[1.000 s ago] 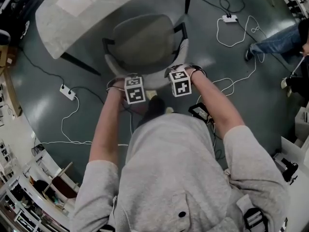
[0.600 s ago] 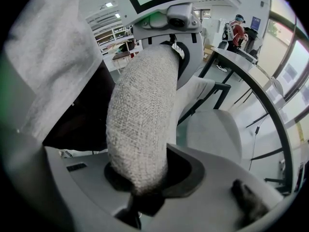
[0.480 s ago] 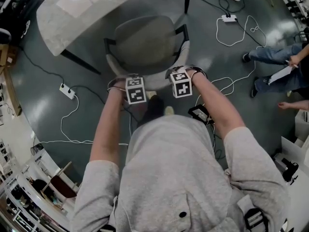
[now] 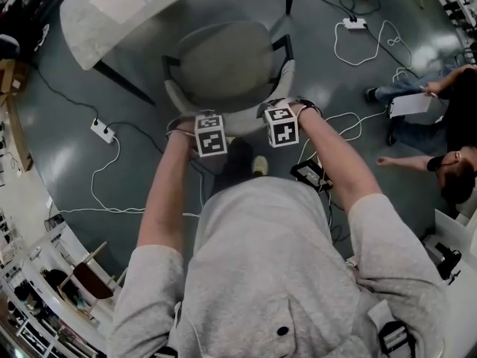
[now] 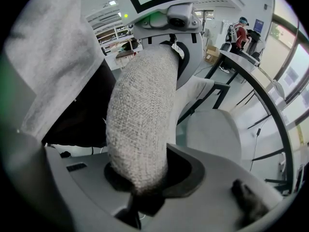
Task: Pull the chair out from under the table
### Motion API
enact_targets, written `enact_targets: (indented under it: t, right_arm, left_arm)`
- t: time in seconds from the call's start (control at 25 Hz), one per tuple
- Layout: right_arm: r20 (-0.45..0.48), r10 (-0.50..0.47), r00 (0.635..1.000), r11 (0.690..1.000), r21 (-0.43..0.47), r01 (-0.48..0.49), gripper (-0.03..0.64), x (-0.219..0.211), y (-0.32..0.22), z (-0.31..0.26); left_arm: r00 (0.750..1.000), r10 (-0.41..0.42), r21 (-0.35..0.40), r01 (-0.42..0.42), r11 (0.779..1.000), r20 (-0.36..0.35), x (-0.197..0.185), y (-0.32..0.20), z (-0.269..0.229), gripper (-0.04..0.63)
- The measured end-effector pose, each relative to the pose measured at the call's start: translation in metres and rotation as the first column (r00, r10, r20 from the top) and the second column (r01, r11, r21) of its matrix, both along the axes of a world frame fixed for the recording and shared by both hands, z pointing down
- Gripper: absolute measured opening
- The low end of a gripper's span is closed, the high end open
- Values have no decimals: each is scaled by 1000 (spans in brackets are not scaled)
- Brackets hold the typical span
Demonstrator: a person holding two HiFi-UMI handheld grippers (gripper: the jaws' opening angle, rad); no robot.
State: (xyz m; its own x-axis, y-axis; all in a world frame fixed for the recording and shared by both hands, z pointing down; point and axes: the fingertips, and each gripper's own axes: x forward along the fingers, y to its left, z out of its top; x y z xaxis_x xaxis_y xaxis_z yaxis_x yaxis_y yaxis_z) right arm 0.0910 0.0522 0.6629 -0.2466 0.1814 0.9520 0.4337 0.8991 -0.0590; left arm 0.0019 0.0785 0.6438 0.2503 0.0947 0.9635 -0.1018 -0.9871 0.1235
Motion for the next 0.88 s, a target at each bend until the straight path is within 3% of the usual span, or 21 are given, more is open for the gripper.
enact_targets:
  t: [0.88]
  right_arm:
    - [0,-17,1000,1000,6,17,98,38,82,0]
  left_arm:
    - [1000,-18,-1,18,1000,6,37,84,1,114]
